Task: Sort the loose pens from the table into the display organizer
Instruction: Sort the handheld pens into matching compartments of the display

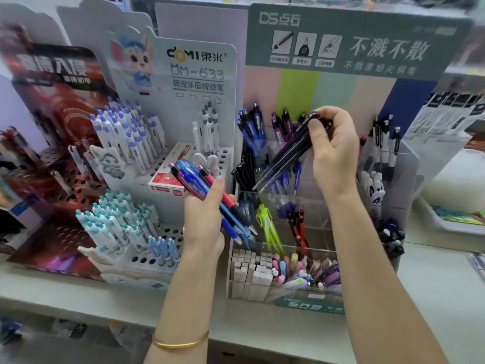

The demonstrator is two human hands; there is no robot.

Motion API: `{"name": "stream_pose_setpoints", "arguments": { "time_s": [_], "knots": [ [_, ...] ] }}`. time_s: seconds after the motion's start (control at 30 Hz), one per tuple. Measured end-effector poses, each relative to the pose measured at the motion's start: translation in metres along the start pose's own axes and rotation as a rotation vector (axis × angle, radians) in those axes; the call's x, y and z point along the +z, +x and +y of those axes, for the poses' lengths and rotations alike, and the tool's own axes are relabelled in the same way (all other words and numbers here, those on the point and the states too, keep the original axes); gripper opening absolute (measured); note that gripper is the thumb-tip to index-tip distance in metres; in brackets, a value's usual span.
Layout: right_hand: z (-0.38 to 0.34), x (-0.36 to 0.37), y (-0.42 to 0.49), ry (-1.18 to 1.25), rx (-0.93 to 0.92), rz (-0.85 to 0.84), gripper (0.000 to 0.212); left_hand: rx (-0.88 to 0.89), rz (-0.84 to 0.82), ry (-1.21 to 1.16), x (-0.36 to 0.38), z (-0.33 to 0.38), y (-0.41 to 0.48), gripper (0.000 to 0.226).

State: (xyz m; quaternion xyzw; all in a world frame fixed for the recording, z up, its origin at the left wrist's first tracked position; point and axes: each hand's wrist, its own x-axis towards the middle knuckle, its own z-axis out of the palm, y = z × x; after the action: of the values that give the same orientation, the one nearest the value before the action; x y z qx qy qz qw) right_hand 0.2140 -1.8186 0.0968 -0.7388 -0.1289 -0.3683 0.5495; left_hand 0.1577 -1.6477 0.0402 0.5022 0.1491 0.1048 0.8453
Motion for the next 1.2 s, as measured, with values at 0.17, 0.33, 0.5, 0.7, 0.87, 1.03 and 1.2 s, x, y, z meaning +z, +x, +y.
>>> {"name": "stream_pose_setpoints", "arguments": {
  "time_s": [0.17,0.33,0.5,0.7,0.87,1.03,1.2],
  "knots": [
    [-0.007,0.032,-0.007,-0.318,-0.344,-0.025,0.018,-0.044,-0.16,0.032,-0.002,-0.004,-0.002,0.009],
    [-0.004,0.052,-0.012,-0.461,-0.508,-0.103,0.018,-0.072,-0.374,-0.01,-0.011,-0.007,0.0,0.02],
    [0.006,0.066,-0.023,-0.645,-0.449,-0.208,0.007,-0.056,-0.435,0.026,-0.016,-0.011,0.002,0.022],
    [0.009,0.067,-0.03,-0.883,-0.174,-0.39,0.017,-0.009,-0.461,-0.001,-0.019,-0.013,0.003,0.019],
    [-0.003,0.058,-0.028,-0.774,-0.071,-0.472,0.031,-0.099,-0.468,-0.153,-0.012,-0.016,0.0,0.02],
    [-0.017,0.034,-0.037,-0.388,-0.014,-0.275,0.022,-0.189,-0.593,-0.347,-0.004,-0.017,-0.004,0.034],
    [-0.023,0.007,-0.064,-0.033,0.547,-0.437,0.02,0.012,-0.522,-0.225,0.01,-0.022,-0.01,0.019]
  ]
}}
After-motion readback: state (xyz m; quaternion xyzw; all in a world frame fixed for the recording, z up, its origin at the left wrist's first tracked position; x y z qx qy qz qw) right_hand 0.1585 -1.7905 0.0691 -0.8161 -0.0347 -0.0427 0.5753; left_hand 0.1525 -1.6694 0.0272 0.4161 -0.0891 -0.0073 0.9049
